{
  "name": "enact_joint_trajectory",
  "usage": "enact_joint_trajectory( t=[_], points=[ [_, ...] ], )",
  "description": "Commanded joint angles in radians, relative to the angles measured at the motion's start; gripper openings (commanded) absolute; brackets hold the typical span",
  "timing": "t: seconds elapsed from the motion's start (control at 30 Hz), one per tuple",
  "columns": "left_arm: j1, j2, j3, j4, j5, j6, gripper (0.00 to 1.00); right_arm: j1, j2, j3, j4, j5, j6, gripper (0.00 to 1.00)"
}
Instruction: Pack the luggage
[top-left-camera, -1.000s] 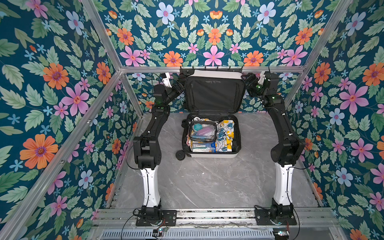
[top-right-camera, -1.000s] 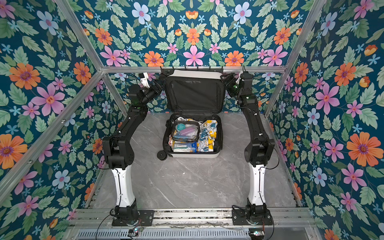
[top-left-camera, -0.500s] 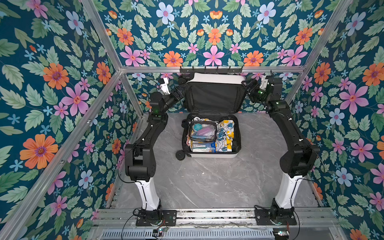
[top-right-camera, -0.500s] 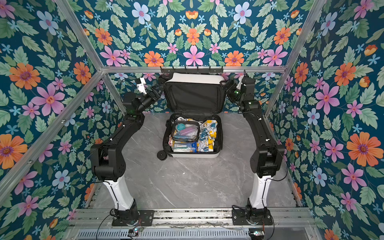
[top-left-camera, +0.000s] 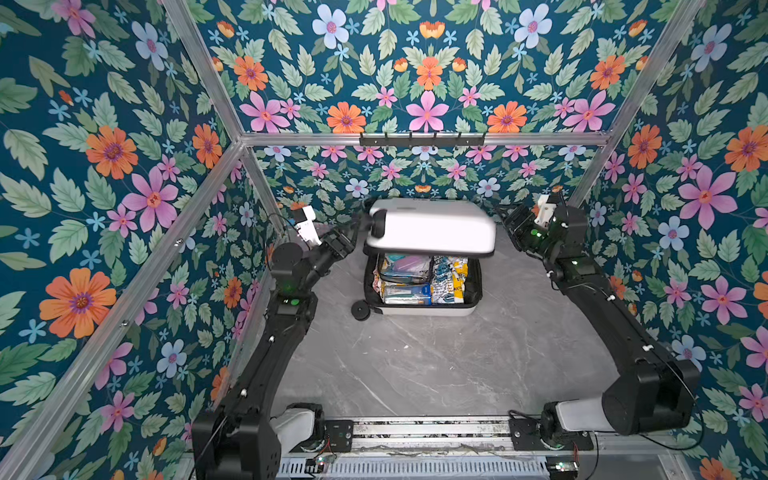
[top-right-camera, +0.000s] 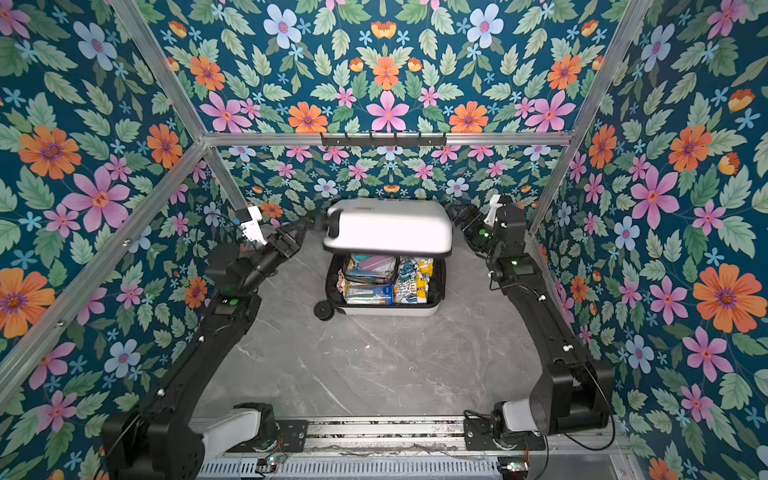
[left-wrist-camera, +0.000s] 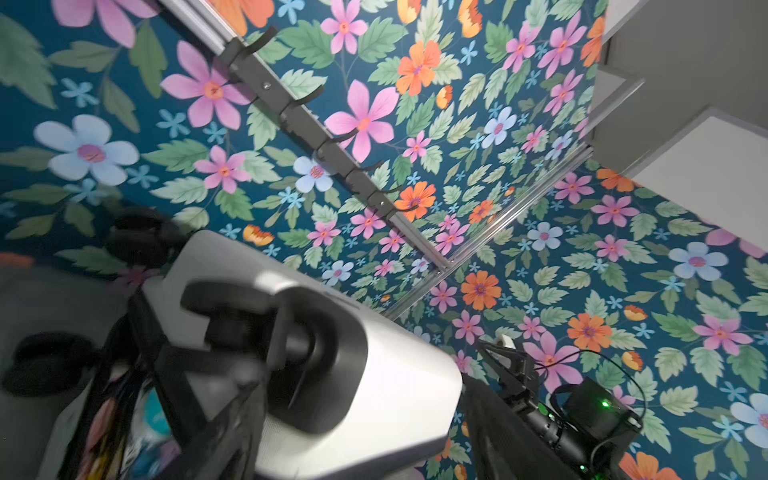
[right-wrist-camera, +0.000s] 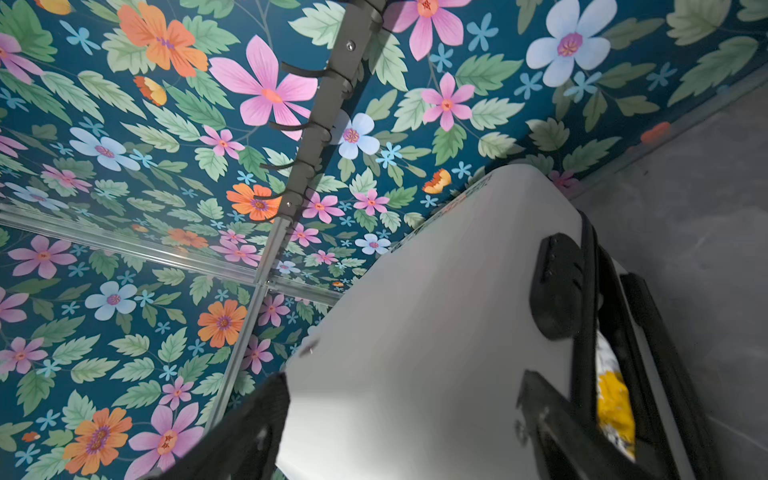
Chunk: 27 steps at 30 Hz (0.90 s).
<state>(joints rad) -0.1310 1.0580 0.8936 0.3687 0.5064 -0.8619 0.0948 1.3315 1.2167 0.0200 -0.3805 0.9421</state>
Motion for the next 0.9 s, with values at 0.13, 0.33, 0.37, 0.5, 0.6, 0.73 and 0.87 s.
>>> enact_joint_trajectory(
  t=[0.13,0.33,0.37,0.5,0.6,0.73,0.87],
  points=[
    [0.002,-0.272,-0.067,-0.495,-0.208,0.225,0.92,-0.001,-0.268,-0.185,-0.243,0.138,-0.149,0.90],
    [0.004,-0.125,0.022,-0.596,-0.224,0.313,0.90,-0.001,-0.235,-0.152,-0.463,0.199,-0.236,0.89],
    [0.004,-0.077,0.048,-0.598,-0.234,0.330,0.90,-0.001,-0.191,-0.118,-0.500,0.201,-0.242,0.87],
    [0.014,0.130,0.185,-0.626,-0.292,0.404,0.87,-0.003,0.029,0.053,-0.621,0.201,-0.260,0.79],
    [0.049,0.289,0.264,-0.623,-0.275,0.409,0.82,-0.004,0.202,0.190,-0.681,0.210,-0.275,0.77],
    [0.069,0.459,0.308,-0.570,-0.232,0.406,0.77,-0.014,0.410,0.342,-0.724,0.230,-0.281,0.78],
    [0.070,0.597,0.348,-0.578,-0.215,0.434,0.73,-0.023,0.582,0.504,-0.797,0.240,-0.293,0.78]
  ],
)
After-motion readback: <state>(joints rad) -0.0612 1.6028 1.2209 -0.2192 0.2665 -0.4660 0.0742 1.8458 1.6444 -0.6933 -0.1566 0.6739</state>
